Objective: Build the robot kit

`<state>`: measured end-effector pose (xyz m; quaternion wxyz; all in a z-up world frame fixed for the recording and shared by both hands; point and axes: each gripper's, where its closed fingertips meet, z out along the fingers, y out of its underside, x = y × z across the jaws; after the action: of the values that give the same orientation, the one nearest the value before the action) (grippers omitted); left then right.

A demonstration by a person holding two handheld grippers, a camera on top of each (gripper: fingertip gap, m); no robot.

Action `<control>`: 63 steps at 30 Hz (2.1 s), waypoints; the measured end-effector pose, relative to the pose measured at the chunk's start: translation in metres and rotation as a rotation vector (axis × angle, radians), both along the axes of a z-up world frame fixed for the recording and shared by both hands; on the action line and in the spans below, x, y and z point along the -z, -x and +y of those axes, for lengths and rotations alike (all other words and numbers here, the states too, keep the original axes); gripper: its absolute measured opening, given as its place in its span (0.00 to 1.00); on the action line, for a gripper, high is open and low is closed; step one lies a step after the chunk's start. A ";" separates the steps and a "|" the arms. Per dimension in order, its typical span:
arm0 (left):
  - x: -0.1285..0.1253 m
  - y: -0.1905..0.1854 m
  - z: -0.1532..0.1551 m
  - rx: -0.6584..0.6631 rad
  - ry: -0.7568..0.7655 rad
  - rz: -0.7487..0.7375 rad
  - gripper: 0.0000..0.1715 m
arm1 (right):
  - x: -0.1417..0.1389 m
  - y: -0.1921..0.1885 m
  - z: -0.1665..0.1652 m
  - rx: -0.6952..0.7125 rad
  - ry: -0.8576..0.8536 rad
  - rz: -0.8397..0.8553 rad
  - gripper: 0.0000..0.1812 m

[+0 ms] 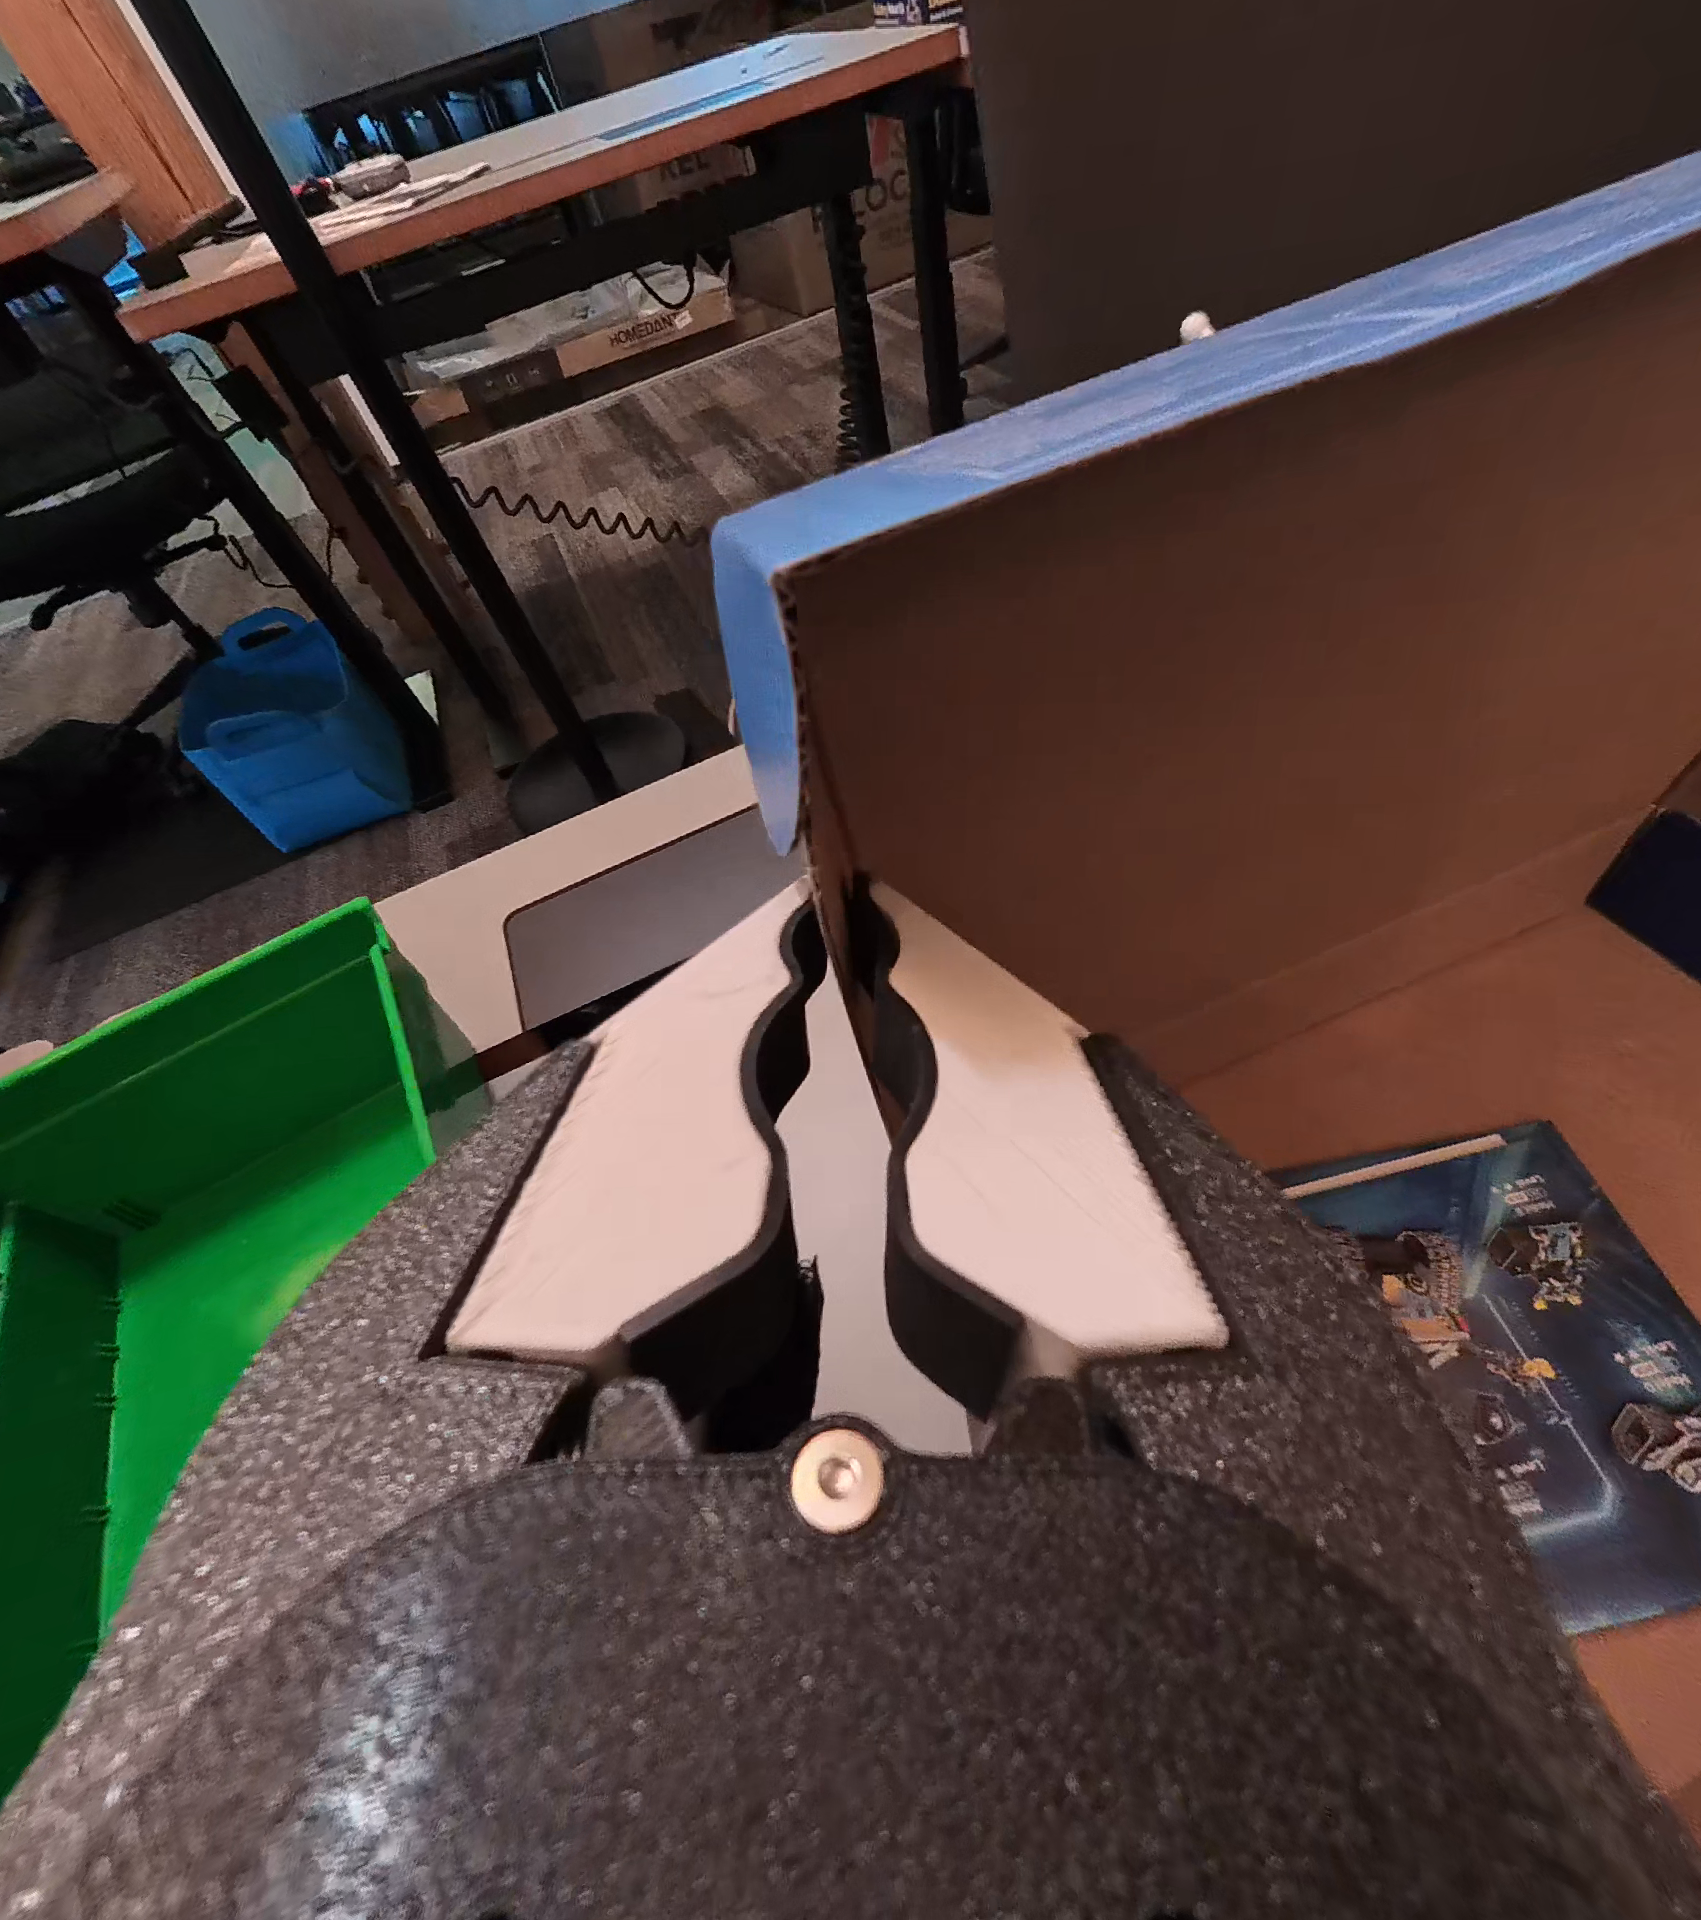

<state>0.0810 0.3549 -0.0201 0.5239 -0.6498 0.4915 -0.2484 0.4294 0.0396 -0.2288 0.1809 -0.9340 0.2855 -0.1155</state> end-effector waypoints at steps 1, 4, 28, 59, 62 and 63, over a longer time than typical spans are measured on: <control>0.000 0.000 0.000 0.005 0.008 -0.002 0.02 | -0.002 -0.004 0.005 0.004 -0.025 -0.001 0.37; 0.000 0.000 0.000 0.013 0.027 -0.015 0.02 | -0.025 -0.009 -0.006 0.039 -0.053 -0.075 0.49; 0.001 0.003 -0.002 0.065 0.117 -0.065 0.02 | -0.002 0.420 0.217 -1.233 -0.122 -0.055 0.48; 0.014 -0.003 -0.011 0.081 0.023 0.055 0.03 | -0.181 0.248 0.133 -0.876 -0.608 -0.318 0.00; 0.043 0.006 -0.012 0.073 0.007 0.251 0.21 | -0.189 0.237 0.129 -0.855 -0.644 -0.308 0.00; 0.053 0.013 -0.006 0.044 -0.034 0.326 0.26 | -0.192 0.234 0.129 -0.854 -0.659 -0.298 0.01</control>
<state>0.0681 0.3493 -0.0734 0.4427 -0.6615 0.5883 -0.1427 0.1951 0.1683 -0.0370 0.5324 -0.8344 -0.1259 -0.0674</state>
